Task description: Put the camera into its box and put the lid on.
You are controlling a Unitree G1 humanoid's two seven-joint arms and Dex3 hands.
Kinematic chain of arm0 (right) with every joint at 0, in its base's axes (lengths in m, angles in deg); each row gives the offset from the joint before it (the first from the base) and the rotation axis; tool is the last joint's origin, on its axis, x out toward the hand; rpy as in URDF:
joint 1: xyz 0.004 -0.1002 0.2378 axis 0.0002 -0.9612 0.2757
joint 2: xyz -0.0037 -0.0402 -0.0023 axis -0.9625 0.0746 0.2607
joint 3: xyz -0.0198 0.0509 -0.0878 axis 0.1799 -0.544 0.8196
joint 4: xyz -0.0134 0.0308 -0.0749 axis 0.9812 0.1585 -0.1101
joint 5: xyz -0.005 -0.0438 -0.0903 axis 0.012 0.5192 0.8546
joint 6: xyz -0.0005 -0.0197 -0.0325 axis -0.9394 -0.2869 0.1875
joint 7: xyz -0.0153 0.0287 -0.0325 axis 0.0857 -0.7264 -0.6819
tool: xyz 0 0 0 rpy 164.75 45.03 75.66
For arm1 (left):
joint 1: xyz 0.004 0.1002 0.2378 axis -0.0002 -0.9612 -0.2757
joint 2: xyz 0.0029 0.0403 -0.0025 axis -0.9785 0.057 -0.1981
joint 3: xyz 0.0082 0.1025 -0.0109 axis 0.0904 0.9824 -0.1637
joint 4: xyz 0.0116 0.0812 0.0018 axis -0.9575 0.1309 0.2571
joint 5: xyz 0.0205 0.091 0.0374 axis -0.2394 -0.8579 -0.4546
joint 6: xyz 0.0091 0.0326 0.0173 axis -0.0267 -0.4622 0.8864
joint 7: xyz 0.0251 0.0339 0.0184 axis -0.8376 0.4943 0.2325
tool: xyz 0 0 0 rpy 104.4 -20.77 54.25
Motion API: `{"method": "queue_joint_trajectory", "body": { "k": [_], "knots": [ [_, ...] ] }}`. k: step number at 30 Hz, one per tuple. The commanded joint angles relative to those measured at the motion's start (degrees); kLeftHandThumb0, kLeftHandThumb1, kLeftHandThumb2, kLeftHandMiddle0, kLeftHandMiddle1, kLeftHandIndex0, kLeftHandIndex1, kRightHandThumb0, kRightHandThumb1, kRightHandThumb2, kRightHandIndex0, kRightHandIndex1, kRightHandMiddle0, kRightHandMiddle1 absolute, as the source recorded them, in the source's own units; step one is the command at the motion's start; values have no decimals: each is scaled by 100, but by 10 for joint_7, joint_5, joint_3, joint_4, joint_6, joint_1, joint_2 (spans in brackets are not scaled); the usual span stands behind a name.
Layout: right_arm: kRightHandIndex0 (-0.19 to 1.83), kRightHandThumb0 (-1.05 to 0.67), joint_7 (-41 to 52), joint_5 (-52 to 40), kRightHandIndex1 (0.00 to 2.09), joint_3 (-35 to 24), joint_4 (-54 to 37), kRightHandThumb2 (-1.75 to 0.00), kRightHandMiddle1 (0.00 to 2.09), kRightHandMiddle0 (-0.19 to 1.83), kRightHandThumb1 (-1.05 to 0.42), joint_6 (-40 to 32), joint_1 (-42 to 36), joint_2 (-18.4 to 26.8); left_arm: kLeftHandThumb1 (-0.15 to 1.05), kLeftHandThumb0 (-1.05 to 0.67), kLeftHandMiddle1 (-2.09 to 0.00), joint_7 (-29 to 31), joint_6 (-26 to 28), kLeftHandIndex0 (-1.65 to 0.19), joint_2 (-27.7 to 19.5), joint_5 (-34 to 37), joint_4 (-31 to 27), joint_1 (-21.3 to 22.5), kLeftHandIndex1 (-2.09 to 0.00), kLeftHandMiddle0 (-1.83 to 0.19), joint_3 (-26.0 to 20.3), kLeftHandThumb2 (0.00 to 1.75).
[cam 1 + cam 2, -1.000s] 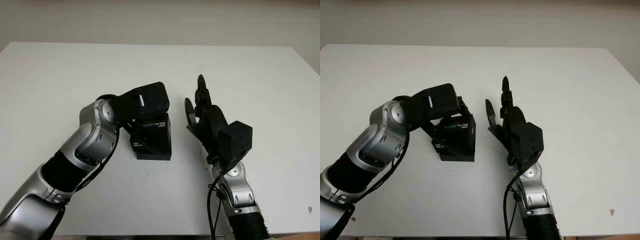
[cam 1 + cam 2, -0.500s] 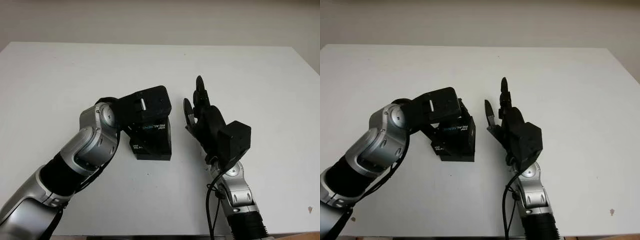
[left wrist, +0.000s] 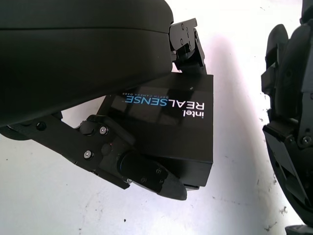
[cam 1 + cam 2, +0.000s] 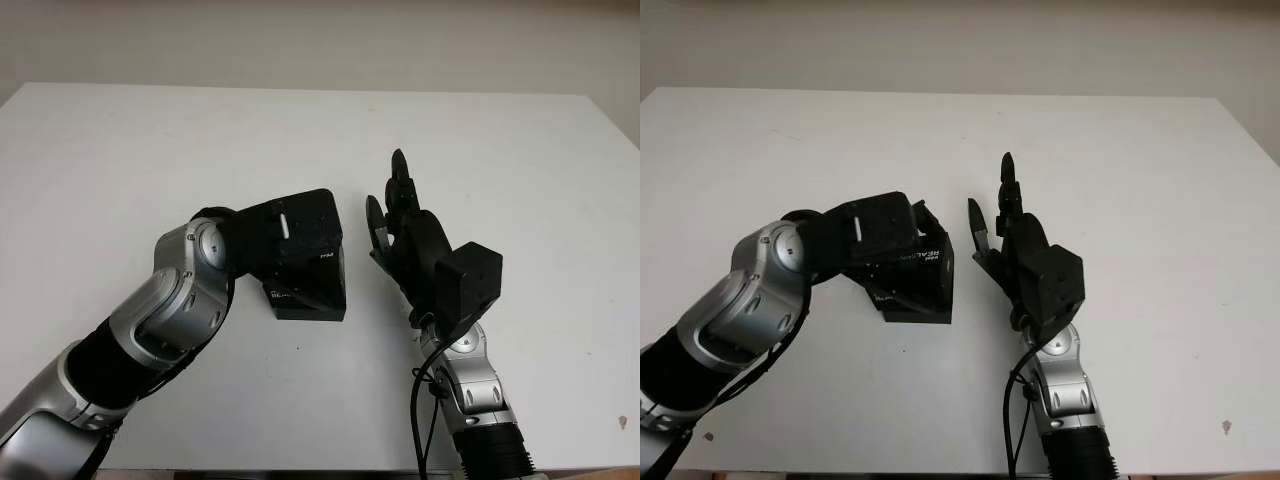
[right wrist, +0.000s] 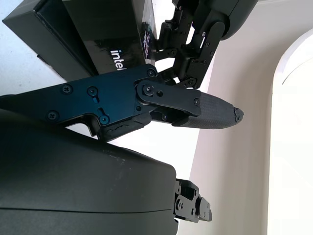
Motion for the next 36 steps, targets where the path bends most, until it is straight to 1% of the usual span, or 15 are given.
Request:
{"method": "queue_joint_trajectory", "body": {
  "k": [1, 4, 7, 9, 13, 14, 15, 16, 17, 20, 24, 27, 29, 32, 36],
  "knots": [
    [-19, -72, -1, 0, 0, -2, 2, -56, 0, -19, -105, 6, 8, -2, 105, -50, -115, 10, 1, 19, 15, 15, -18, -8, -96, 19, 10, 18],
    [-19, -72, -2, 0, 0, -2, 2, -56, 0, -19, -105, 4, 7, -2, 105, -49, -108, 9, 4, 19, 16, 21, -21, -11, -89, 19, 8, 17],
    [-19, -73, -2, 0, 0, -2, -1, -55, 0, -19, -105, 2, 6, -3, 105, -50, -118, 15, 20, 19, 12, 21, -21, -3, -88, 19, 17, 17],
    [-19, -73, -4, 2, 0, -1, -2, -55, 1, -19, -105, 3, 5, -2, 105, -51, -108, 18, 31, 19, 11, 22, -24, 1, -81, 19, 21, 17],
    [-19, -72, -4, 3, 0, 0, -3, -55, 1, -19, -105, 3, 4, -1, 105, -50, -75, 21, 48, 19, 8, 29, -35, 3, -66, 19, 24, 16],
    [-19, -72, -5, 4, 0, 0, -3, -55, 1, -19, -105, 3, 4, -1, 105, -50, -58, 22, 50, 19, 7, 32, -37, 3, -48, 19, 24, 17],
    [-19, -72, -5, 5, 0, 0, -3, -55, 2, -19, -105, 4, 4, 0, 105, -51, -53, 33, 60, 19, 0, 34, -42, 12, -42, 19, 33, 17],
    [-19, -72, -5, 6, 0, 0, -2, -55, 2, -19, -105, 5, 4, 0, 105, -52, -27, 40, 67, 19, -6, 36, -44, 19, -21, 19, 40, 20],
    [-19, -72, -5, 5, 0, 0, -3, -55, 2, -19, -105, 4, 4, -1, 105, -52, -11, 47, 73, 19, -12, 39, -48, 26, -9, 19, 47, 23],
    [-19, -73, -7, 10, 1, 1, -2, -55, 3, -19, -105, -2, 7, 0, 105, -53, -1, 59, 97, 19, -24, 47, -63, 43, -1, 19, 67, 26],
    [-19, -73, -6, 11, 2, 0, 1, -55, 4, -18, -105, -2, 10, 0, 105, -56, 0, 53, 101, 19, -33, 54, -90, 38, 0, 19, 77, 32],
    [-19, -73, -4, 8, 2, -1, 2, -55, 4, -19, -105, -1, 12, 0, 105, -61, 0, 48, 55, 19, -53, 39, -114, 33, 0, 19, 93, 39],
    [-19, -73, -1, 6, 2, -2, 3, -55, 4, -19, -105, 0, 12, 0, 105, -65, 0, 35, -44, 19, -86, -7, -126, 26, 0, 19, 118, 46],
    [-19, -74, -4, 16, 2, 1, 0, -55, 4, -19, -105, -3, 12, 4, 105, -69, 0, 39, -146, 19, -112, -65, -136, 18, 0, 19, 134, 56],
    [-19, -73, -2, 12, 2, 0, -4, -55, 4, -19, -105, -9, 11, 2, 105, -73, 0, 63, -202, 19, -109, -106, -148, 4, 0, 19, 117, 62]
  ]
}}
